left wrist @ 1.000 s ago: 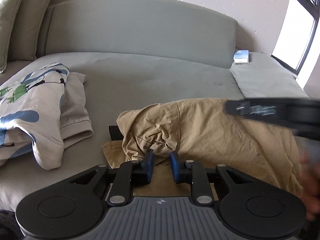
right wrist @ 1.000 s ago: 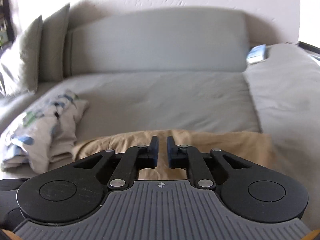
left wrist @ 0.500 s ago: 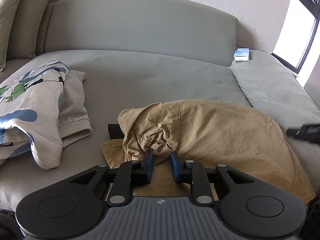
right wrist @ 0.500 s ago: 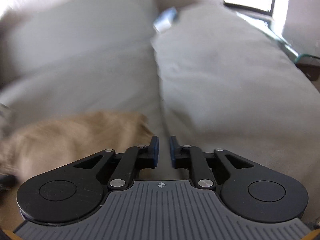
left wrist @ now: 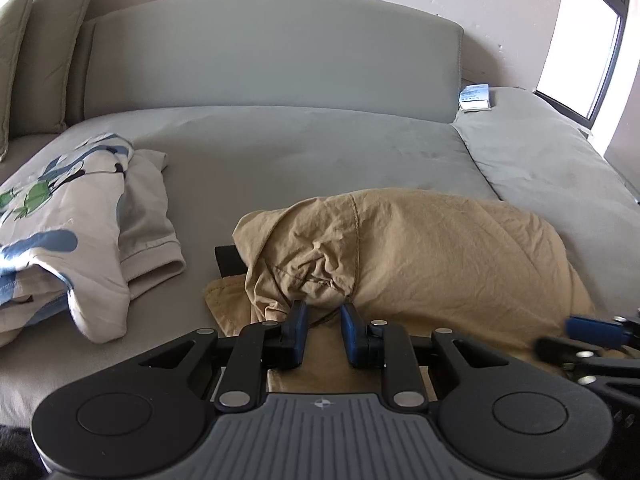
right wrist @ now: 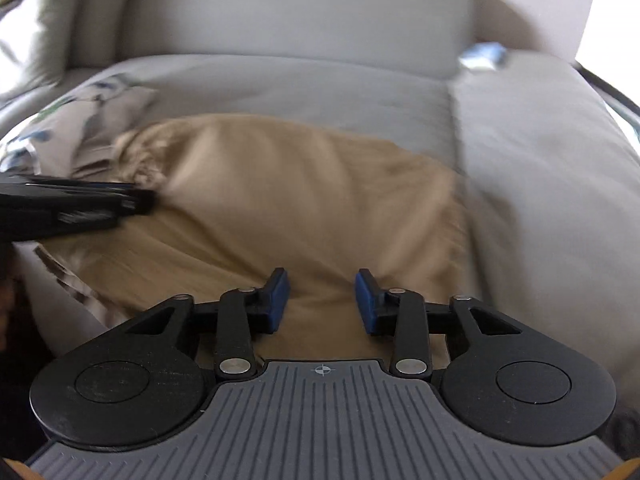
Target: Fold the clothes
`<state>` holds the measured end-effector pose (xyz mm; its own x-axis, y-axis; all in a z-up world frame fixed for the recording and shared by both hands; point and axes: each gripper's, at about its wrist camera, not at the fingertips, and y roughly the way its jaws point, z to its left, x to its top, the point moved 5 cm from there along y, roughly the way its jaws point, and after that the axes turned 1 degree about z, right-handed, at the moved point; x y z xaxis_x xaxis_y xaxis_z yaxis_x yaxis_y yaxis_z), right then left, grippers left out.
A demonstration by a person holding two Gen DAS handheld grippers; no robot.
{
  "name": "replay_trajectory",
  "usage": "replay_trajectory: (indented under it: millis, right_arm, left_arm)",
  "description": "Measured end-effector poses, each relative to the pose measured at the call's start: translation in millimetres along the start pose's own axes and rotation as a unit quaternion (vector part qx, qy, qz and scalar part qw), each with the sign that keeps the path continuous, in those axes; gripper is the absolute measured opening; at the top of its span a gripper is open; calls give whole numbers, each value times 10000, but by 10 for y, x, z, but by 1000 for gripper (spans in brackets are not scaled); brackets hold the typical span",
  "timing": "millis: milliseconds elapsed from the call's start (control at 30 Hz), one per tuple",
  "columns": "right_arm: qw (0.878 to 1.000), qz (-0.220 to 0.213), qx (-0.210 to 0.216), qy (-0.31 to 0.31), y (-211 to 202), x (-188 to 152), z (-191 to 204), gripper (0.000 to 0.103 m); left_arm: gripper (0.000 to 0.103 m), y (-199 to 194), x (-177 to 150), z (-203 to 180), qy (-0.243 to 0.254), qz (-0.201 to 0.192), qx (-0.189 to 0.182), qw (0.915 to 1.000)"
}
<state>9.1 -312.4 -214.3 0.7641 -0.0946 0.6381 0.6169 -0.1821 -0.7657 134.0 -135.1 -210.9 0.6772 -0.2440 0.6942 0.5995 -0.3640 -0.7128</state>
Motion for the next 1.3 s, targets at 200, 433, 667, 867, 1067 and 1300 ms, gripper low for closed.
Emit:
replay_trajectory:
  millis: [200,433,667,867,1067,1300]
  right_arm:
    - [9984,-377,102,419,-348,-65,-215,38]
    - [9907,-1100,679,421,-735,90,20,46]
    - [9962,-258,579,-595,-375,-304,340,46]
    - [9971,381,649,-67,-518,-383,160,38]
    - [9876,-851,1188,568,-978,56,-209,51]
    - [9811,-1222,494,1414,-521,638,-522,37]
  left_arm:
    - [21,-441,0,-53,4,-333,80,9994]
    - [21,-553,-117,-300,113,-254,-448,9986]
    - [23,-344,-388,-322,332,243,-429,9982]
    - [23,-517,-298,-204,164,295,-619,9975]
    - [33,-792,169,208,-459,-522,-653,9954]
    - [32,-412,783,380,-1016,-927,-485,9893]
